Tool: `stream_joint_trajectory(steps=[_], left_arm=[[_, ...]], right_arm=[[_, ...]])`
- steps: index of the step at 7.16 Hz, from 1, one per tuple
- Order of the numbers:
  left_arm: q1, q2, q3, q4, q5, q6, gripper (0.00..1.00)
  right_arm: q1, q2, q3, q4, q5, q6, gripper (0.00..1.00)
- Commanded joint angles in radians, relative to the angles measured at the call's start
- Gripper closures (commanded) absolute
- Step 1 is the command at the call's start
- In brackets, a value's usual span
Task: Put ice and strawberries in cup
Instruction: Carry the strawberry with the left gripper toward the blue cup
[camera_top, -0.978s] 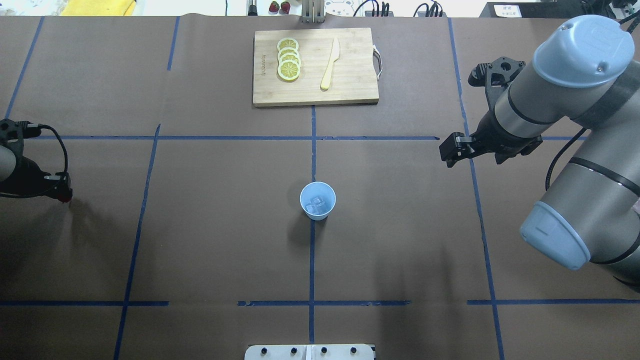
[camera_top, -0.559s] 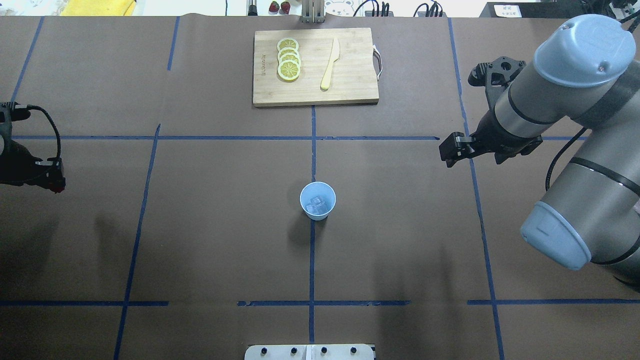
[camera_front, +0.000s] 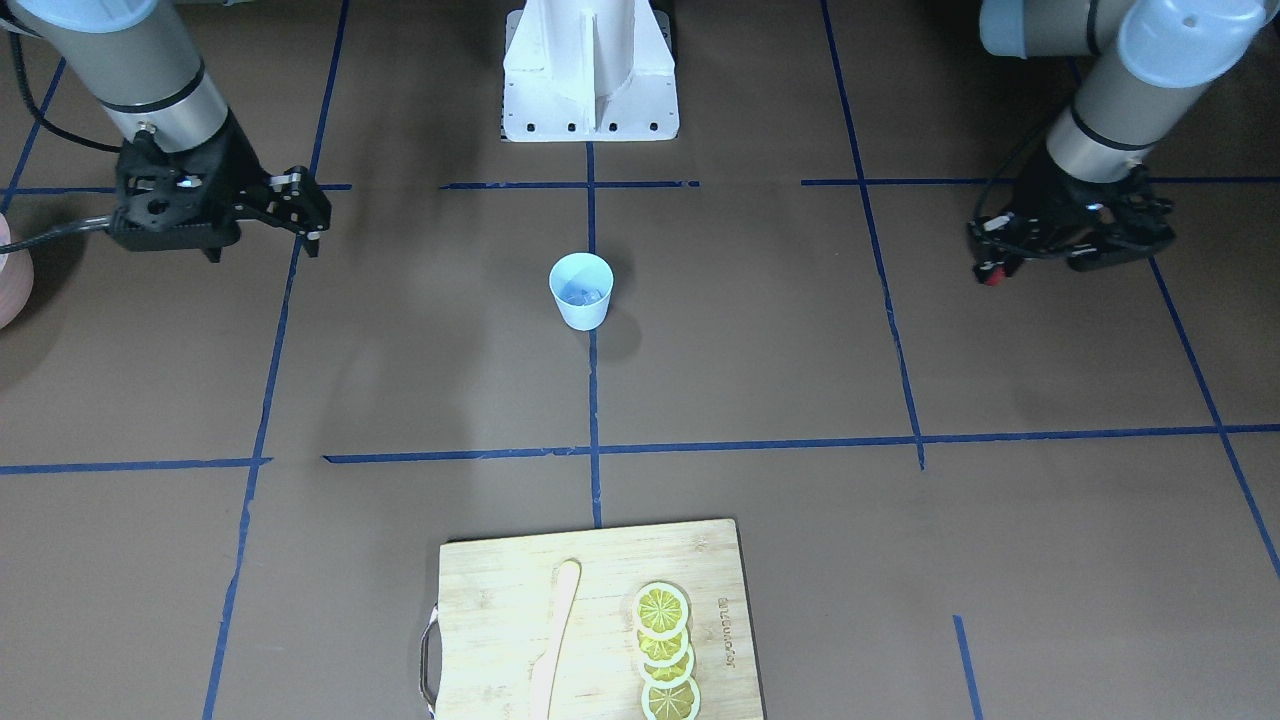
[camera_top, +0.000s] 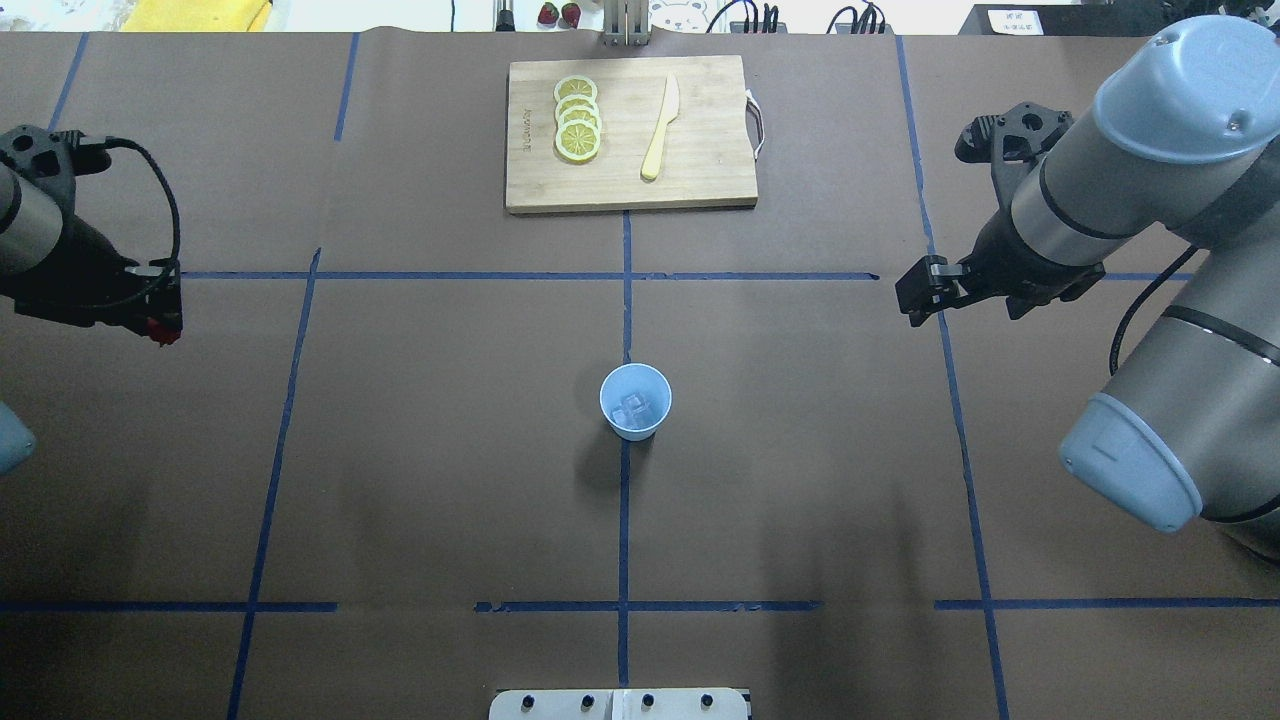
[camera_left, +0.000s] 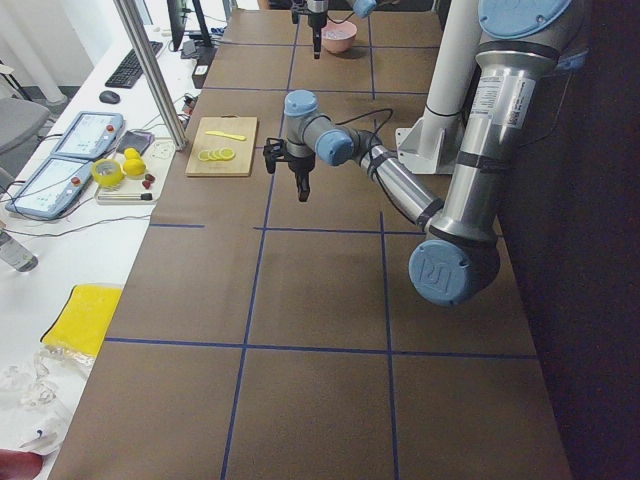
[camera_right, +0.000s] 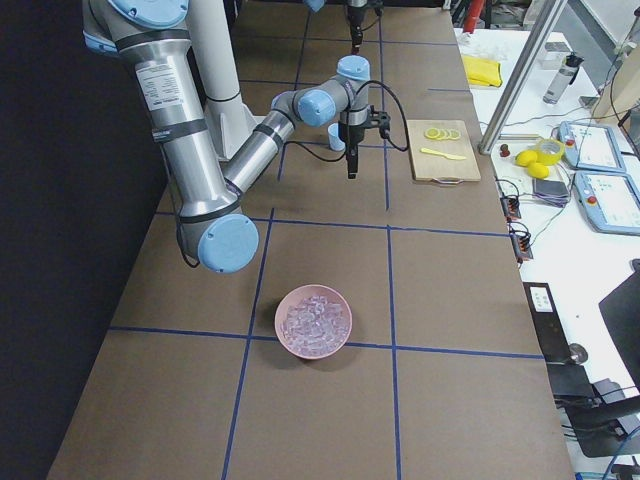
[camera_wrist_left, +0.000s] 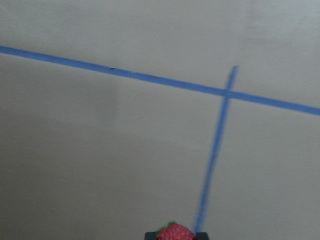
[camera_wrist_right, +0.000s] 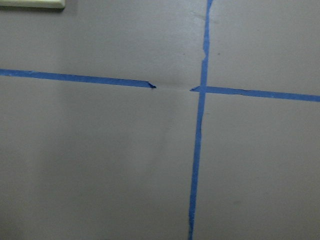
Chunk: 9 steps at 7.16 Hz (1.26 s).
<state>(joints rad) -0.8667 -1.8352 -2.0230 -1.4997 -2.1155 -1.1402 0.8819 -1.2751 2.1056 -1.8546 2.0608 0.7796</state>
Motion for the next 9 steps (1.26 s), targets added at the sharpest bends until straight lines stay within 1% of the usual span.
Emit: stream_joint_trajectory(steps=[1, 3, 4, 5, 7, 9], left_arm=[[0.125, -0.140, 0.007, 0.018, 0.006, -0.162, 1.00], [0.201, -0.255, 0.071, 0.016, 0.018, -0.252, 1.00], [0.242, -0.325, 0.134, 0.016, 0.075, -0.285, 1.00], [0.277, -0.391, 0.192, 0.009, 0.104, -0.320, 1.00], [0.294, -0.482, 0.252, -0.002, 0.104, -0.345, 1.00], [0.322, -0.571, 0.363, -0.007, 0.106, -0.371, 1.00]], right_arm=[[0.081, -0.068, 0.001, 0.000, 0.018, -0.129, 0.00], [0.126, -0.101, 0.001, 0.000, 0.039, -0.187, 0.00], [0.129, -0.102, -0.001, 0.000, 0.039, -0.188, 0.00], [0.131, -0.102, -0.001, 0.000, 0.039, -0.188, 0.00], [0.132, -0.102, -0.003, 0.000, 0.039, -0.186, 0.00], [0.131, -0.104, -0.004, 0.000, 0.039, -0.186, 0.00]])
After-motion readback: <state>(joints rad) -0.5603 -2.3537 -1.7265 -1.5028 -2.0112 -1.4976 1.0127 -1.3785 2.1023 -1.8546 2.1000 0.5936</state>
